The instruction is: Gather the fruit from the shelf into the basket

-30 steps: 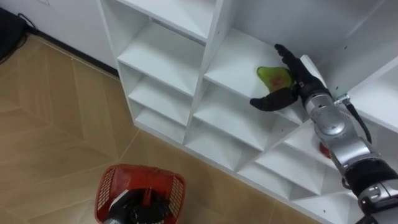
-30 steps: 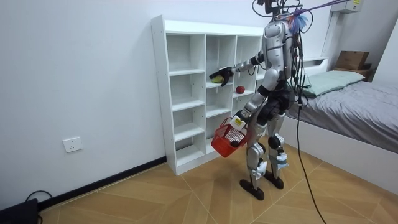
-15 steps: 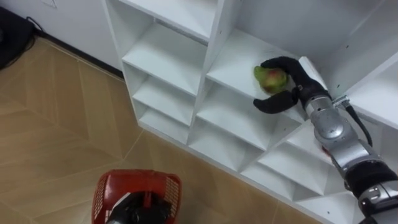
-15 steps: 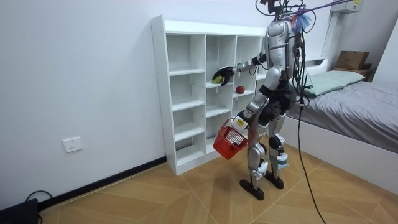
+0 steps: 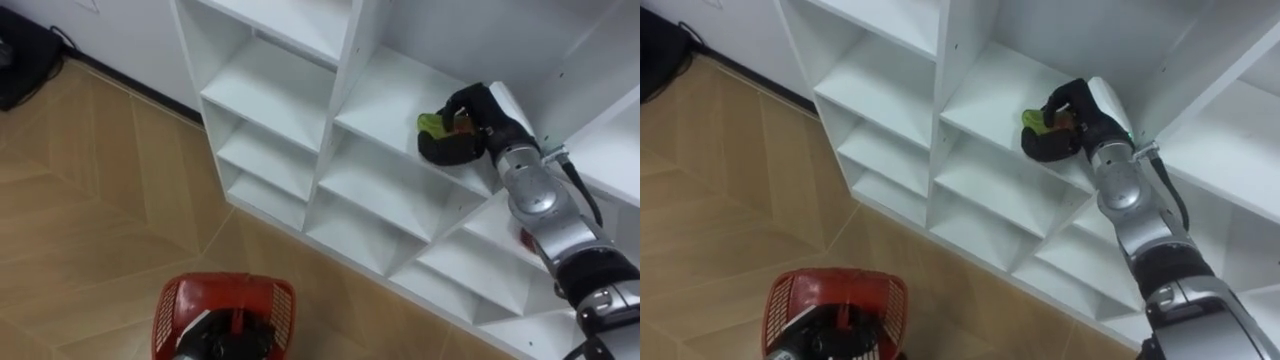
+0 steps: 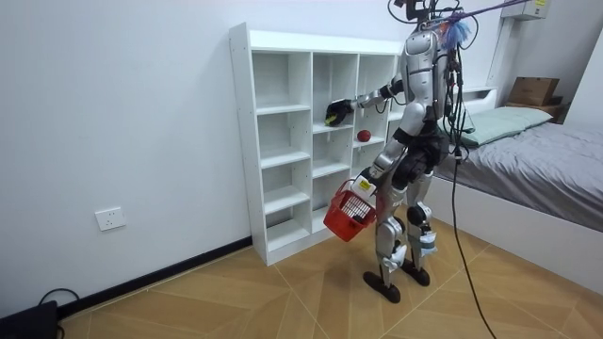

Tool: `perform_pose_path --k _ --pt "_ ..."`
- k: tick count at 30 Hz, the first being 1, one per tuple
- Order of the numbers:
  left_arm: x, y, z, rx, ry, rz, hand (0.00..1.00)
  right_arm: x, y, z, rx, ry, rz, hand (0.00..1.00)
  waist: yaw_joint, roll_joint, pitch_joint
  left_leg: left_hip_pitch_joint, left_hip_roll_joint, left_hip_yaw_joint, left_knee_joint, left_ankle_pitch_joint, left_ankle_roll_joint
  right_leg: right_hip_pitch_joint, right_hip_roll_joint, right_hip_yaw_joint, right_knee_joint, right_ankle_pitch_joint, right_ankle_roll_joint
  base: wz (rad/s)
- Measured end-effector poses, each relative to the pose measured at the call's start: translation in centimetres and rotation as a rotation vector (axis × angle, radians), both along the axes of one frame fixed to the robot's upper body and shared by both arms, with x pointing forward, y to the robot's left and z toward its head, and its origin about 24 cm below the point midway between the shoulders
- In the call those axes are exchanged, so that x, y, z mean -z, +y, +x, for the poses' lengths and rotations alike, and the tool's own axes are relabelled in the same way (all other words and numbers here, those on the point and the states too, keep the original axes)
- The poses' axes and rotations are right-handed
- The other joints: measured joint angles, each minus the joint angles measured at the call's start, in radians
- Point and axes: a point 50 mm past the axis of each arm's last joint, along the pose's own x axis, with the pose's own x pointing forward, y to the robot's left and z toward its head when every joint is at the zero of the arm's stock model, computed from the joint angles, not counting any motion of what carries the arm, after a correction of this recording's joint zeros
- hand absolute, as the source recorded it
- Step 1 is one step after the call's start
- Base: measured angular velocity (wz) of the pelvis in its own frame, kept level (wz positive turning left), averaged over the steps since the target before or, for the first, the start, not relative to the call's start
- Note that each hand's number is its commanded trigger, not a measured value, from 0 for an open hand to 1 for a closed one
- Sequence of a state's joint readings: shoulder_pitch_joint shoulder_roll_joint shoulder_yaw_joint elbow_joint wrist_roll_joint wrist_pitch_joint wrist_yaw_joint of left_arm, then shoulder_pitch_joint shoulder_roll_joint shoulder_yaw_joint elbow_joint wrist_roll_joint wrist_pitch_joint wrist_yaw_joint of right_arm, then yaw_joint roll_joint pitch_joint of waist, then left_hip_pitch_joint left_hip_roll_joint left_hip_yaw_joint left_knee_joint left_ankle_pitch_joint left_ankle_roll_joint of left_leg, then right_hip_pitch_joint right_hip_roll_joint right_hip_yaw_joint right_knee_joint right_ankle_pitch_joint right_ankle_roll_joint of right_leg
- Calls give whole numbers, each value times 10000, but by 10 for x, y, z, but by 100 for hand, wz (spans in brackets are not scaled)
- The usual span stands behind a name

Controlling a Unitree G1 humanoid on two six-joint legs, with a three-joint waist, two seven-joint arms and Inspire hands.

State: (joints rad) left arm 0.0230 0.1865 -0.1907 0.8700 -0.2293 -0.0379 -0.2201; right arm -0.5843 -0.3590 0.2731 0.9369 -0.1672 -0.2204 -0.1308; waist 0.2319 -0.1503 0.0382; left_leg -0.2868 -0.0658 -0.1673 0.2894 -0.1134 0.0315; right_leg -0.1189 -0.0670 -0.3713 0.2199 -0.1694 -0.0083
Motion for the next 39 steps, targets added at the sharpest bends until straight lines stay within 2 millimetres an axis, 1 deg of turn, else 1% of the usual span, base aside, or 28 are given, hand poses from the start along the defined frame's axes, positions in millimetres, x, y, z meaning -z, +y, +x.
perform_pose_path --k 10,14,19,21,23,24,27,28,30,32,33,34,35,36,37,39 --pt "0 0 1 34 -14 -35 100 0 0 0 48 46 69 100 43 1 4 -1 1 -1 -45 3 -5 -5 -2 12 -9 0 3 0" --pt "0 0 3 37 -43 -46 100 -4 7 1 -132 -93 187 100 -116 -1 4 -1 0 25 -31 2 -4 -23 -7 91 -4 -3 7 -2" --pt "-1 -2 5 168 -83 -48 100 -6 12 1 -385 -126 239 100 -201 -5 0 14 8 116 -44 -1 2 -48 -28 148 1 -4 9 -3" --pt "-1 -2 6 193 -115 -31 100 -5 17 -2 -561 -215 309 100 -263 -4 0 15 45 270 -40 -5 8 -49 -29 166 6 -5 10 -5" --pt "-2 -3 6 182 -152 -46 100 -2 27 -7 -913 -278 618 100 -407 7 -5 33 72 374 -5 -16 24 -49 -22 244 13 -4 10 -8" --pt "-2 -4 7 164 -161 -81 100 -2 29 -9 -1003 -315 713 100 -448 22 -13 32 72 386 7 -24 32 -51 -22 264 13 -4 11 -8" --pt "-2 -6 8 16 -241 -197 100 1 37 -23 -1473 -407 1070 100 -603 131 -32 43 78 458 31 -36 48 -52 -20 359 14 3 22 -8" --pt "-2 -8 8 -45 -251 -196 100 3 39 -28 -1596 -373 1185 100 -663 197 -35 65 95 513 39 -40 55 -56 -17 403 15 20 33 -15" --pt "-1 -13 8 -75 -251 -289 100 9 43 -37 -1724 -190 1396 100 -725 295 -77 142 110 581 2 -40 56 -44 -14 522 38 31 41 -19" --pt "-1 -16 8 -81 -261 -367 100 17 49 -45 -1959 161 1811 100 -813 394 -134 314 169 764 -108 -37 58 -28 -16 736 89 38 34 -27" --pt "-1 -16 8 -76 -259 -367 100 18 51 -46 -2043 232 1955 100 -870 415 -147 366 179 805 -155 -27 60 -21 -15 777 104 38 34 -21" --pt "-1 -16 9 -61 -283 -359 100 18 55 -49 -2227 235 2091 100 -950 478 -183 390 195 868 -170 -22 60 -25 -5 866 108 39 32 -18" --pt "-1 -18 10 -48 -314 -431 100 17 58 -52 -2370 170 2204 100 -1050 527 -209 432 225 1014 -184 -24 61 -34 -3 973 105 44 24 -22" --pt "-1 -19 10 -47 -315 -459 100 17 60 -54 -2454 153 2278 100 -1068 549 -220 479 244 1086 -217 -24 61 -26 5 1022 105 53 16 -29" --pt "-1 -21 10 -42 -316 -509 100 17 64 -58 -2640 136 2398 100 -1130 595 -246 577 274 1214 -266 -28 63 2 28 1174 110 56 13 -35" --pt "-1 -22 10 -39 -332 -528 100 16 70 -61 -2840 118 2620 100 -1189 654 -251 755 326 1416 -361 -31 63 49 61 1280 138 70 1 -34"
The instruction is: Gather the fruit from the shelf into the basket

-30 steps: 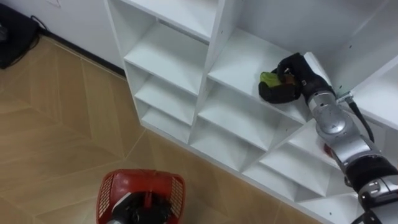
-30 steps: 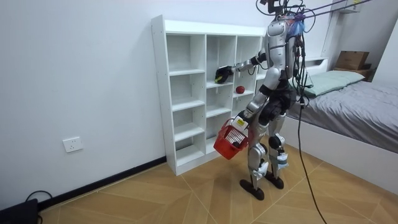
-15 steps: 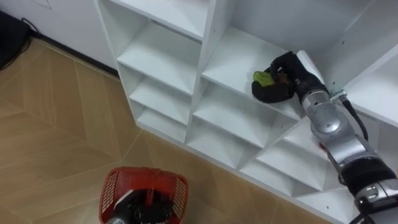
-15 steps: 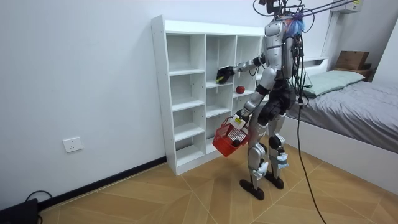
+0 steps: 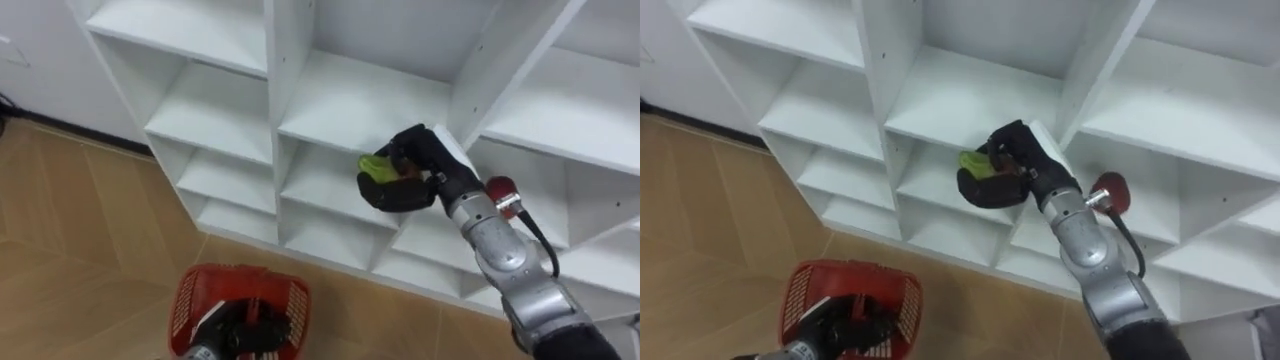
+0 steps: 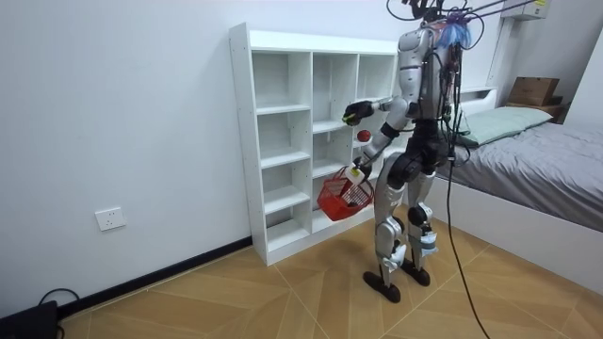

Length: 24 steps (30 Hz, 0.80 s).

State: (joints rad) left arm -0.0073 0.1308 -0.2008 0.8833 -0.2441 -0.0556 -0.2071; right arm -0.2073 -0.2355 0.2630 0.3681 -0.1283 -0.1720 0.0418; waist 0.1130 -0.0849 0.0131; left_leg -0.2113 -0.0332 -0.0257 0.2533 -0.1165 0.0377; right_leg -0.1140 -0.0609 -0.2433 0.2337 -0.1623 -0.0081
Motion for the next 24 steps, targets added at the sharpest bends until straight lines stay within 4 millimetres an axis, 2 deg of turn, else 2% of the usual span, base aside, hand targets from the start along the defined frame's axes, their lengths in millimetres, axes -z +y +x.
perform_pose_path --k 5,9,14,24 --pt "-1 -2 1 111 -181 -9 100 1 4 -8 -349 122 191 100 -263 148 22 333 106 367 -170 -10 -12 67 20 445 31 11 -18 -22" --pt "-1 -8 2 276 -261 -169 100 4 5 -10 -422 246 231 100 -386 250 38 405 144 514 -186 -23 -18 72 30 512 24 26 -34 -12" --pt "-4 -15 9 559 -479 -268 100 21 4 -25 -303 845 231 100 -622 505 33 315 189 574 -196 -39 -22 17 67 516 -115 101 -46 -3" --pt "-10 -25 18 536 -942 -711 100 55 3 -39 168 2304 365 100 -879 637 32 400 219 925 -323 -73 10 -55 71 773 -94 96 -31 -8"
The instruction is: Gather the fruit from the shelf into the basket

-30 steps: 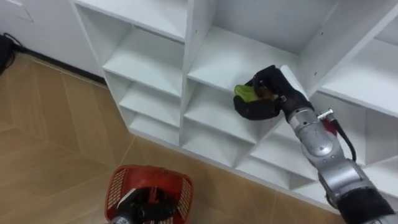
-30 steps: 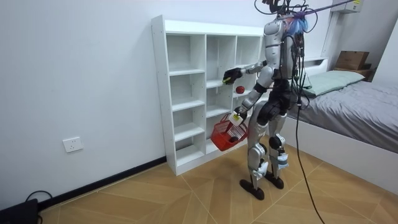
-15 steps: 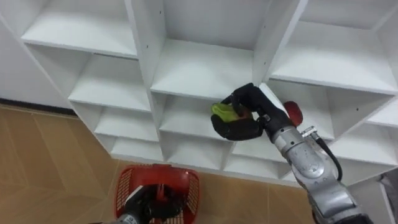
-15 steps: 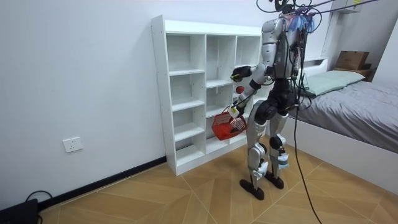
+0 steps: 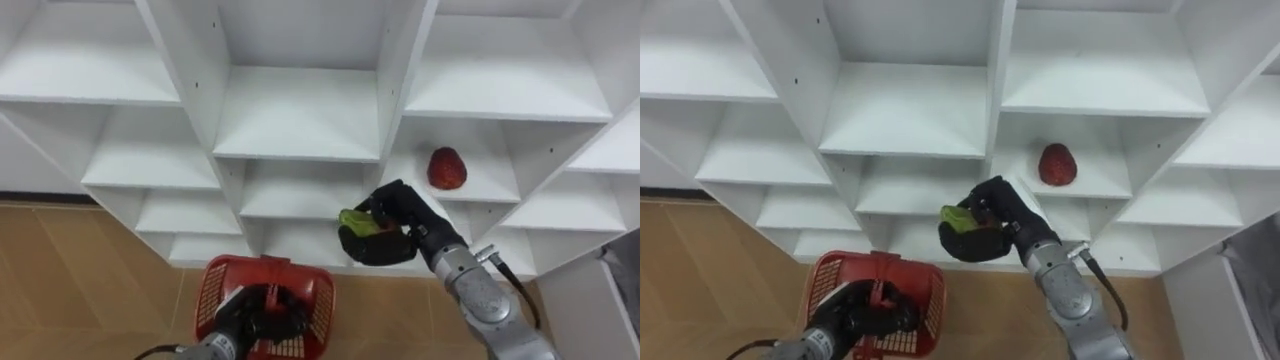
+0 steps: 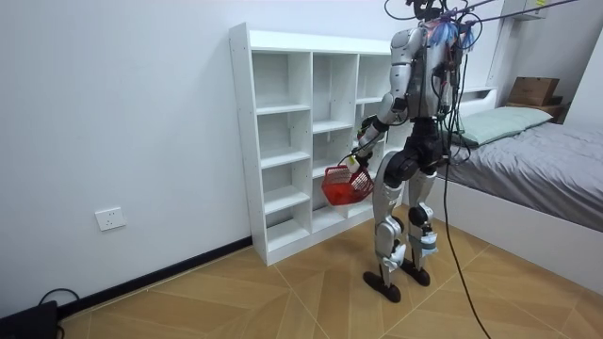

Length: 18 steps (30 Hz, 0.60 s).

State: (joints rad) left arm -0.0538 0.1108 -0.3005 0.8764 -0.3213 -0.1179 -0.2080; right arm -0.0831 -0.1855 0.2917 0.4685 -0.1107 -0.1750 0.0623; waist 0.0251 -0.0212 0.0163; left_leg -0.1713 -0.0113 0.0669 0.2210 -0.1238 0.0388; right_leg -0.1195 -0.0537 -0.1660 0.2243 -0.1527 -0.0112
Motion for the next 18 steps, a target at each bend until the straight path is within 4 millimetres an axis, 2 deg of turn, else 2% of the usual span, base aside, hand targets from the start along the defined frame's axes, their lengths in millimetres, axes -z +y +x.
perform_pose_path --k 3,5,8,18 --pt "-3 -4 3 24 -276 -146 100 14 -2 -8 253 612 -76 100 -30 130 1 -1 -5 16 -2 -9 11 -7 3 14 -24 9 15 0" --pt "-4 -5 4 76 -302 -138 100 23 -2 -12 580 999 7 100 -61 298 7 -21 -5 24 -1 -15 14 -35 -6 13 -25 6 19 0" --pt "-7 -9 6 246 -501 -228 100 28 -5 -14 931 1178 100 100 -90 440 -2 -85 -4 39 -3 -16 15 -123 -8 24 -3 0 25 0" --pt "-9 -16 8 370 -569 -519 100 35 -7 -18 1525 1544 434 100 -104 472 9 -104 -10 156 3 -57 36 -207 27 137 63 -25 51 -2"
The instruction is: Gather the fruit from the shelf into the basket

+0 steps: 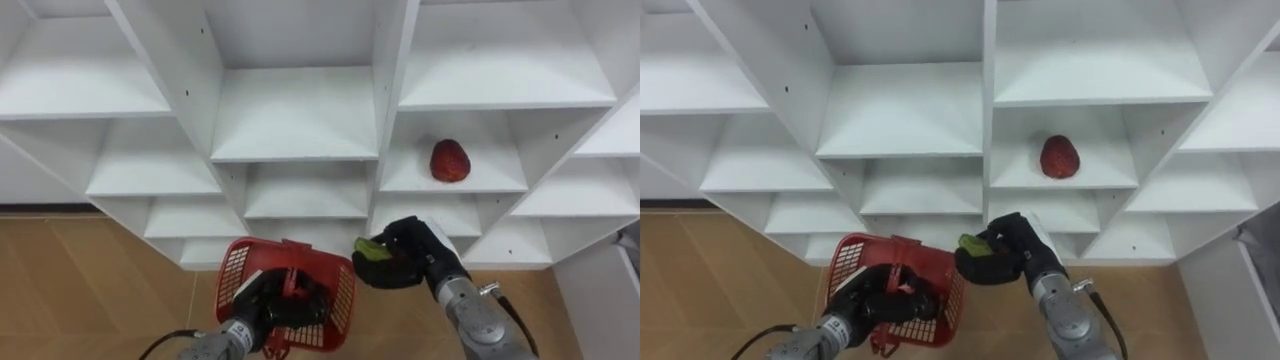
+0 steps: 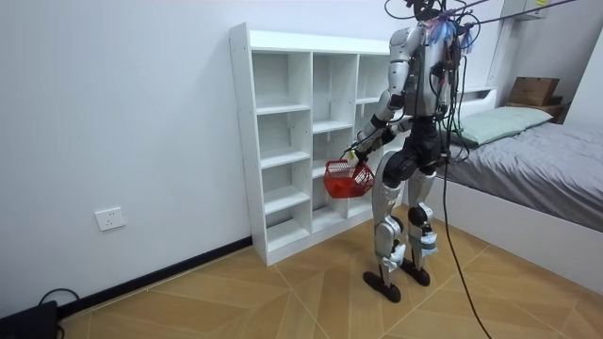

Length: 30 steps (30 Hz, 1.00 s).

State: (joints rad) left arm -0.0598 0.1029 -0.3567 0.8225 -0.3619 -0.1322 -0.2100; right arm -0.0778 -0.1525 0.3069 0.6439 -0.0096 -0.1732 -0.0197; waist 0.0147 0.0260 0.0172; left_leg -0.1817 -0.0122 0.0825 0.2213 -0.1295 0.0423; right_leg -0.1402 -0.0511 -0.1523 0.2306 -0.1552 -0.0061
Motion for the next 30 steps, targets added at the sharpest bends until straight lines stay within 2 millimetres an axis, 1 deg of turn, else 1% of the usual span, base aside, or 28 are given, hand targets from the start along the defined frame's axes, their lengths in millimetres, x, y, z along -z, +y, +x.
perform_pose_path --k 1,3,4,6,8,10,15,17,21,26,30 --pt "0 -1 0 20 -4 -7 100 2 1 -1 52 101 87 100 -31 25 9 1 0 1 5 -5 5 0 2 -6 9 -1 2 0" --pt "-1 -3 1 49 -42 -49 100 4 1 -3 197 223 217 100 -59 104 54 -2 -3 -4 25 -14 14 -10 5 -3 42 -3 6 0" --pt "-2 -5 2 63 -124 -118 100 4 0 -3 305 234 226 100 -73 170 91 -15 -5 -3 31 -16 16 -34 3 5 63 -6 9 0" --pt "-5 -8 4 90 -273 -246 100 5 -1 -3 389 225 193 100 -76 276 82 -72 -4 7 42 -15 16 -119 3 29 92 -8 11 -2" --pt "-7 -11 6 117 -394 -341 100 6 -1 -4 459 284 180 100 -78 380 30 -101 4 41 46 -13 15 -183 12 83 115 -10 7 -5" --pt "-8 -12 6 25 -386 -466 100 8 -1 -5 585 366 273 100 -81 410 11 -80 4 70 39 -12 14 -180 17 127 124 -16 7 -5" --pt "-8 -15 6 -273 -265 -913 100 10 -1 -6 1223 513 815 100 -86 400 15 -57 -5 119 15 -12 16 -177 6 151 132 -27 22 -1" --pt "-7 -18 4 -120 -220 -937 100 9 3 -5 1420 557 1219 100 -82 387 24 -24 -2 143 9 -12 16 -158 7 161 130 -27 22 0" --pt "-7 -23 3 0 -192 -1007 100 10 8 -6 1393 640 1446 100 -81 371 35 8 0 146 9 -12 16 -122 7 159 121 -28 22 0" --pt "-7 -23 3 25 -177 -1003 100 14 8 -8 1578 965 1590 100 -82 285 91 -34 -2 150 3 -13 18 -185 -1 157 138 -38 25 0" --pt "-7 -23 3 21 -180 -1002 100 15 8 -8 1809 1172 1856 100 -76 285 91 -147 -2 152 9 -13 18 -291 -2 155 170 -37 24 0"
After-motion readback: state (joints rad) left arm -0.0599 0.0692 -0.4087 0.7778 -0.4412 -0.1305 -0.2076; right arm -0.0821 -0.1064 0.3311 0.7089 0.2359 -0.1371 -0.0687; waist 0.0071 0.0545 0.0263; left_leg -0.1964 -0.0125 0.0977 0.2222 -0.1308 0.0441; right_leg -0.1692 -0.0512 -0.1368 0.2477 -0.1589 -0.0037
